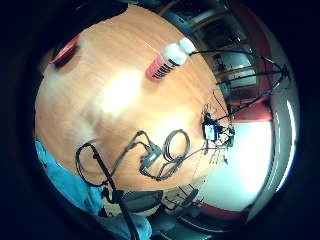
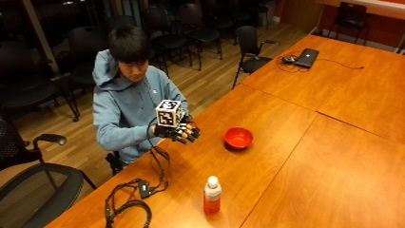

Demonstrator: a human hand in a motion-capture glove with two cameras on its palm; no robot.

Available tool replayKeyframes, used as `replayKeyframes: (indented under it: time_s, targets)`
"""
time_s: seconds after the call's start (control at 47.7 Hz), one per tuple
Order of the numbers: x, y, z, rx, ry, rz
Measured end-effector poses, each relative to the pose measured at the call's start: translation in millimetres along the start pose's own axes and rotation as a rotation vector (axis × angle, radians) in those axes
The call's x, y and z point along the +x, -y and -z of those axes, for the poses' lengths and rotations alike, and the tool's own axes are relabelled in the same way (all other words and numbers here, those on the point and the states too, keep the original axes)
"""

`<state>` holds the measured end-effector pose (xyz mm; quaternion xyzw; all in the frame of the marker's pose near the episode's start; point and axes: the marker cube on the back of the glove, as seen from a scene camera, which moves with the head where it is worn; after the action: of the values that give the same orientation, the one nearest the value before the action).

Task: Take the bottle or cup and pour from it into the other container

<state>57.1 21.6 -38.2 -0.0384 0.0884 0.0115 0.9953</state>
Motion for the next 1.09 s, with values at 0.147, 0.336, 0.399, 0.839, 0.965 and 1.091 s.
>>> replayKeyframes:
  time_s: [0.147, 0.336, 0.399, 0.839, 0.965, 1.091]
  targets:
    - [25.5, -16.2, 3.3, -0.026, 0.051, -0.111]
    - [70.5, -35.0, 9.6, -0.043, 0.053, -0.194]
    - [84.7, -40.5, 10.0, -0.036, 0.042, -0.215]
    - [173.6, -55.0, -2.5, 0.066, 0.155, -0.319]
    - [199.4, -54.7, -18.6, 0.09, 0.222, -0.327]
    - [221.1, -49.1, -43.9, 0.135, 0.302, -0.327]
